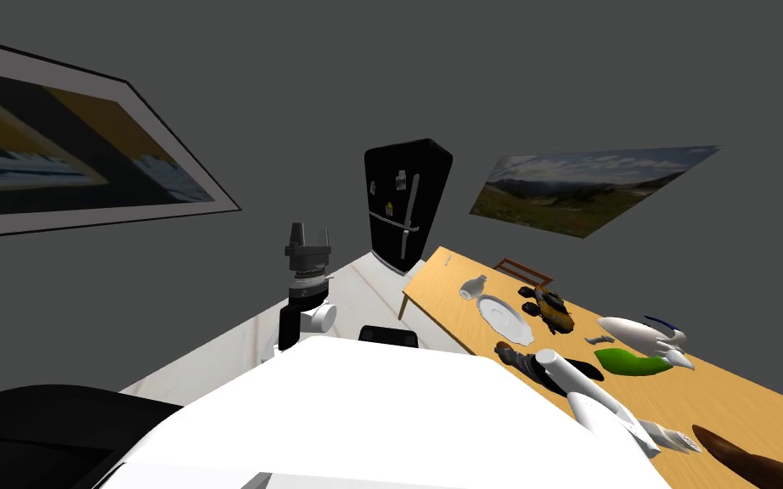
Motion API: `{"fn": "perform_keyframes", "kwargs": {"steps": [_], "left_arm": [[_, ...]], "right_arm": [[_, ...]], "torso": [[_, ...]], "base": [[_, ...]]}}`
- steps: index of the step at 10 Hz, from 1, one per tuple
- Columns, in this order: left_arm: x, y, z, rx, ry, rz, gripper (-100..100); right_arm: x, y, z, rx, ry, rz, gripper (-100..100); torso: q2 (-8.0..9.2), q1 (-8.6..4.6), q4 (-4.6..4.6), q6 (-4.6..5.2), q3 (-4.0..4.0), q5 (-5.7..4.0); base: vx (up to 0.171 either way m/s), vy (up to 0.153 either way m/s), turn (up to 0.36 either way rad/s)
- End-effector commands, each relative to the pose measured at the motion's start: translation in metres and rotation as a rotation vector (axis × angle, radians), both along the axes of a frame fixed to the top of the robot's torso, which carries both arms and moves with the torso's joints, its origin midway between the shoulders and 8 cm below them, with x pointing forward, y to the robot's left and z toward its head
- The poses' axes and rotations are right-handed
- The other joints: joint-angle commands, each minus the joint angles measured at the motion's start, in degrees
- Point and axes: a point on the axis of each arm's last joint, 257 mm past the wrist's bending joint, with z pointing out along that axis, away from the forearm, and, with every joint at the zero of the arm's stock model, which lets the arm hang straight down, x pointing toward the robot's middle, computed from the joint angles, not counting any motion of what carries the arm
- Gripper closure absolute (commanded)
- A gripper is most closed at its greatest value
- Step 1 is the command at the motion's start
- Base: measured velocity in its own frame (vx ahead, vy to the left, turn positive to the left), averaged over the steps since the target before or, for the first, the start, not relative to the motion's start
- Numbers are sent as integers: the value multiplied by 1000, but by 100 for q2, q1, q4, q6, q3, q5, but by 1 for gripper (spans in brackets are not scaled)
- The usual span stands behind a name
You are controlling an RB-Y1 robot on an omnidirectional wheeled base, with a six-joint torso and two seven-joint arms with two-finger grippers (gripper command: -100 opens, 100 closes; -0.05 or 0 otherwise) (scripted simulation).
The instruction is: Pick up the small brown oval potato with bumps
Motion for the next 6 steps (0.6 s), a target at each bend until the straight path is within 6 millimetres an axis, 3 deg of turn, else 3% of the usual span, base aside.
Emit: {"fn": "perform_keyframes", "kwargs": {"steps": [1,2,5,6], "left_arm": [[0,0,0,0,0,0,0],[0,0,0,0,0,0,0],[0,0,0,0,0,0,0],[0,0,0,0,0,0,0]], "right_arm": [[0,0,0,0,0,0,0],[1,8,-10,-2,-6,8,-100],[0,11,-15,-1,-8,10,-100],[1,11,-15,-3,-9,11,100]], "torso": [[0,0,0,0,0,0],[34,28,8,1,20,8],[49,27,12,2,30,8],[54,36,13,1,33,10]], "base": [[21,-19,2],[21,-47,-51],[22,-39,-27],[3,-2,11]]}}
